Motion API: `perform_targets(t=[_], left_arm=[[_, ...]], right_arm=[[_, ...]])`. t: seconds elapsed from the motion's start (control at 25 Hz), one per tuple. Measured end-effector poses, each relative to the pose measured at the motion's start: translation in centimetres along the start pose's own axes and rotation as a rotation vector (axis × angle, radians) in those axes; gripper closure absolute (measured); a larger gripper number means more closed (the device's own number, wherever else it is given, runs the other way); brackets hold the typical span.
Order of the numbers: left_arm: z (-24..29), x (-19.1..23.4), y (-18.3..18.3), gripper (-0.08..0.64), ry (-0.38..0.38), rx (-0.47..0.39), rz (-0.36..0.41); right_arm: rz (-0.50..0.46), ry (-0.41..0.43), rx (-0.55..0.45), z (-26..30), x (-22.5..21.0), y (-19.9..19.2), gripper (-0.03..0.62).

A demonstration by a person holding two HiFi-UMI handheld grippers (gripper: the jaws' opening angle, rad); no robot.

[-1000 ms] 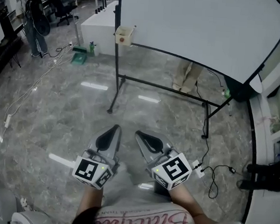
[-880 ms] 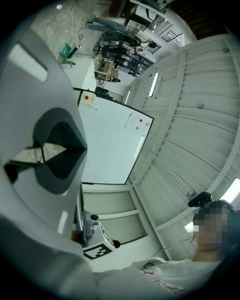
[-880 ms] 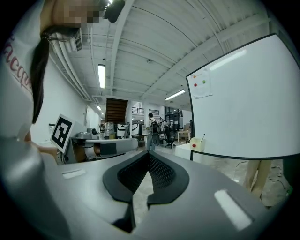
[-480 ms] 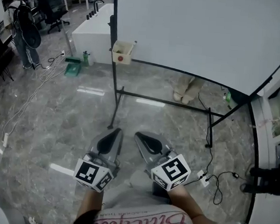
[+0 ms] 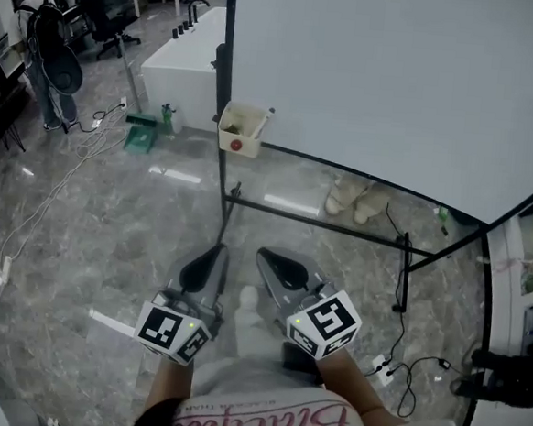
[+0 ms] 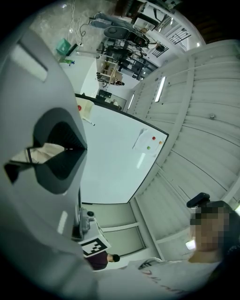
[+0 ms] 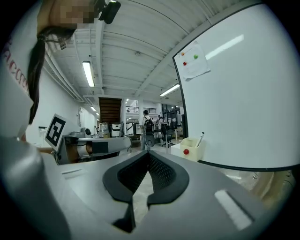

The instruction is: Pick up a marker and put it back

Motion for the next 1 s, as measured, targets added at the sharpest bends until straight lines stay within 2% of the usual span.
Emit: perform_targets(t=[0.2,0.44,0.56,0.64,0.76,0.88,1.0], left_arm=[[5.9,2.8,1.8,0.560,0.012,-0.022,0.018],[11.2,5.5,2.6,0.560,0.041,-0.039,0.038],[13.3,7.2,2.9,0.561,0.061,-0.040,0.036],[14.4,8.0,2.6,0.561,0.071,-0.040,0.036],[15.9,8.9,2.2,0.560,0.073,-0.037,0.038],[17.2,9.9,2.1,0.561,0.074,-0.033,0.035],[18.4,11.0,2.2,0.560,0.073,-0.030,0.031]], right_arm=[[-0.016,0.014,-0.016,3.8,-5.4,2.5,0.591],[-0.005,-0.001,-0.023,7.9,-11.8,3.5,0.588],[0.010,-0.034,-0.028,9.7,-14.8,4.1,0.545],[0.028,-0.065,-0.033,10.5,-16.8,3.8,0.501],[0.075,-0.123,-0.028,11.7,-19.9,2.9,0.469],[0.113,-0.162,-0.007,13.2,-22.4,2.1,0.459],[0.162,-0.166,0.022,14.7,-24.0,0.9,0.457]])
Point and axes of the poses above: the fingertips, and each gripper's own axes: z forward along the fingers, x to its left, y out of its top, the point moved 3 cm from there along -z, backward along the fingers, and after that the axes turned 7 degrees about y, right-handed, at the moved point
